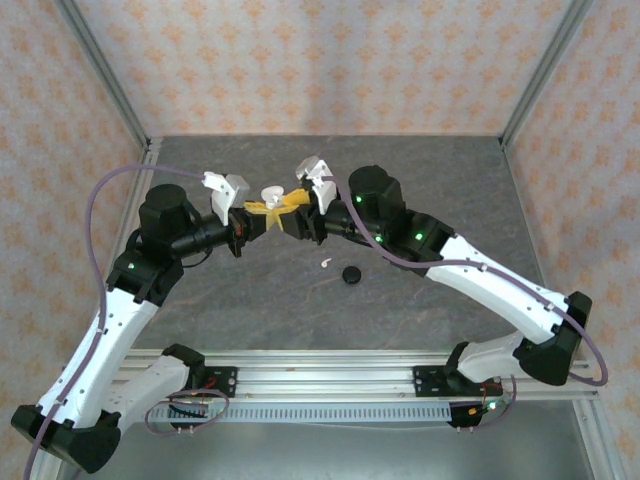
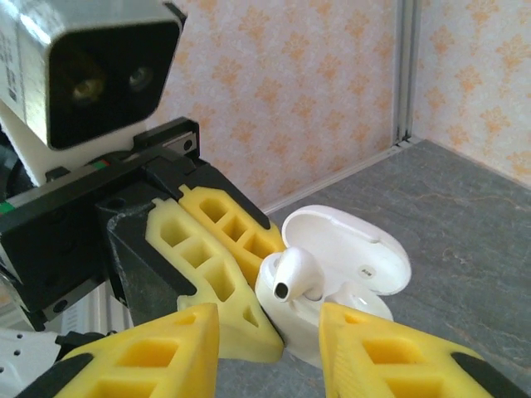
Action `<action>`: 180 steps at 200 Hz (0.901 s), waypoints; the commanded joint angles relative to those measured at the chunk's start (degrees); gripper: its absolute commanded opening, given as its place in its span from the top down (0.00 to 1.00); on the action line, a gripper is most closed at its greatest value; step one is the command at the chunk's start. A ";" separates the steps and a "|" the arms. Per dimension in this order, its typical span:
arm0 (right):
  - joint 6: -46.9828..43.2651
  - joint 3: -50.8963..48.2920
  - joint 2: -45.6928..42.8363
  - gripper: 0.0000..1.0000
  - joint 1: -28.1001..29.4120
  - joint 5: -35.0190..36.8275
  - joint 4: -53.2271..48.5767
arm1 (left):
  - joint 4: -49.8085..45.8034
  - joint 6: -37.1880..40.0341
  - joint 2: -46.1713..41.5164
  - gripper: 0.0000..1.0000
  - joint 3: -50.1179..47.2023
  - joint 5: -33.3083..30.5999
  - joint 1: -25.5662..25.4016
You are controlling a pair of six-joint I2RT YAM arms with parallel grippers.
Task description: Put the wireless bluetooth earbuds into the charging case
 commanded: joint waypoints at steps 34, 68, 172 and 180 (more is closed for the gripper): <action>4.19 2.24 -4.97 0.63 -0.12 4.13 -3.18 | 0.78 0.55 -1.10 1.00 0.62 -0.98 -0.47; 8.64 2.20 -5.88 0.76 -2.28 5.21 -3.49 | 0.87 0.85 -1.15 1.00 0.62 -0.58 -0.47; 15.66 7.16 0.15 0.87 -3.05 -1.48 -5.72 | 0.91 0.94 -1.35 1.00 0.38 1.13 -0.55; 16.08 7.25 0.35 0.87 -3.05 -1.94 -5.73 | 0.85 0.95 -1.44 1.00 0.35 1.21 -0.51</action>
